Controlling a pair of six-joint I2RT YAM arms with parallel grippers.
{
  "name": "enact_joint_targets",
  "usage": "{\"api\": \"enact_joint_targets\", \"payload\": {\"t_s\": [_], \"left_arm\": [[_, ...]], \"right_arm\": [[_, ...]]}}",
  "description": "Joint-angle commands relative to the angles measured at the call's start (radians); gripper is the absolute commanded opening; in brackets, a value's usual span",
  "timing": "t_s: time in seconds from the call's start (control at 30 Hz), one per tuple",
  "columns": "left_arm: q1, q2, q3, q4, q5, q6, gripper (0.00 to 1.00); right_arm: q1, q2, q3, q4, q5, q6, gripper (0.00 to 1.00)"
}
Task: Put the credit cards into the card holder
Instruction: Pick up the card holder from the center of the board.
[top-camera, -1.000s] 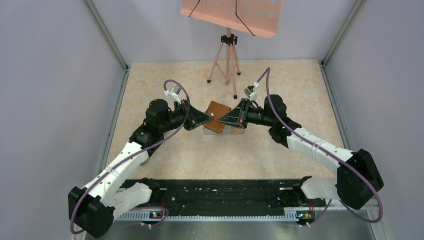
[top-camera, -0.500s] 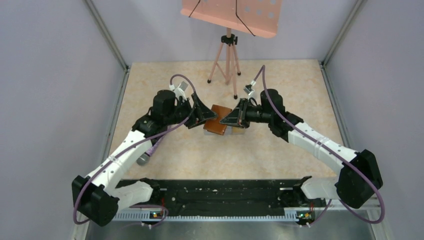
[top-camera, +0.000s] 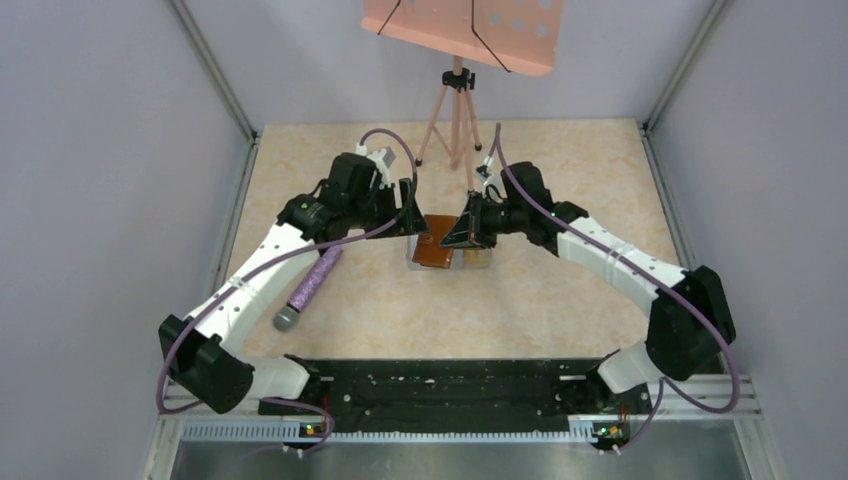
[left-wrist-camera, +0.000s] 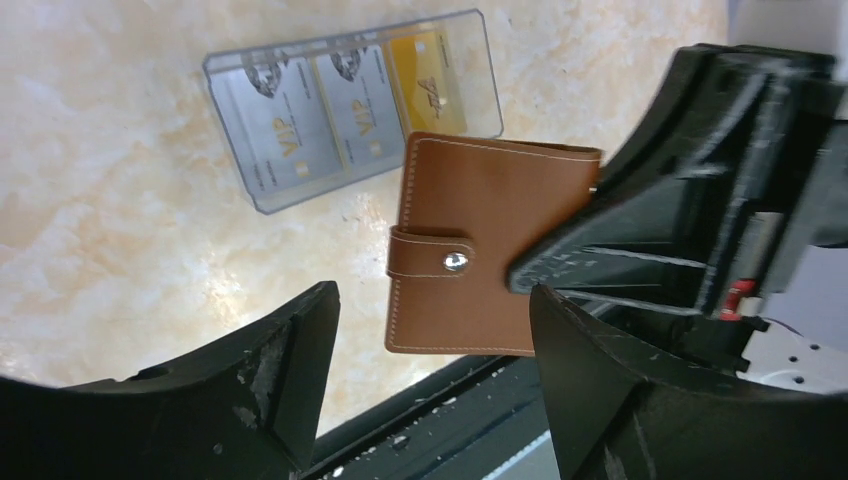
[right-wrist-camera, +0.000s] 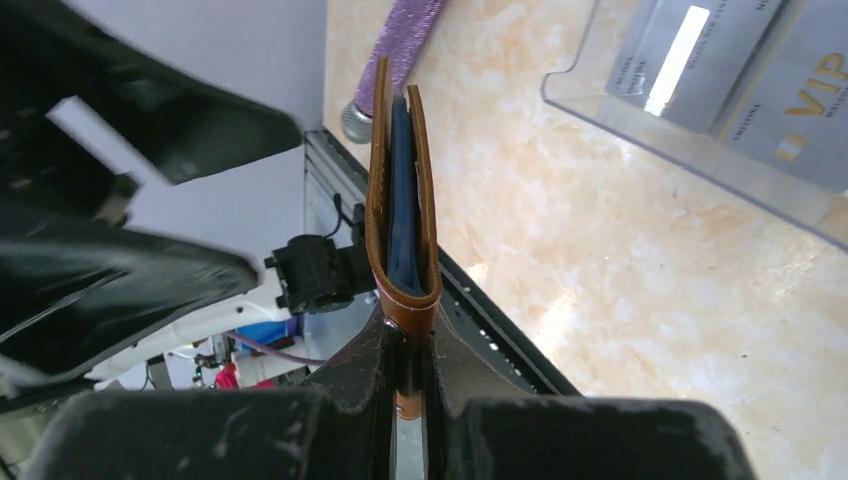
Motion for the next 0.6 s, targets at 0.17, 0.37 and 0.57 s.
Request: {"api": "enact_joint_targets", "payload": {"t_s": [0.17,0.37,0.57], "left_arm": [[-0.032,0.099,0.158,-0.099,-0.124,0.197,0.74],[-0.036,0.113,0.121,-0.078,-0.095,0.212,0.72],[-0.043,0.148,0.122,-0.066,-0.074,0.211,0.69]], "right_arm": [[-0.029,0.125,0.130,-0.030,-0.044,-0.052,0.00],[-0.028,0.173,0.155,-0.008,-0.056,-0.043,0.00],[-0.021,0.194,0.153,0.011,-0.074,-0.015,0.00]]}}
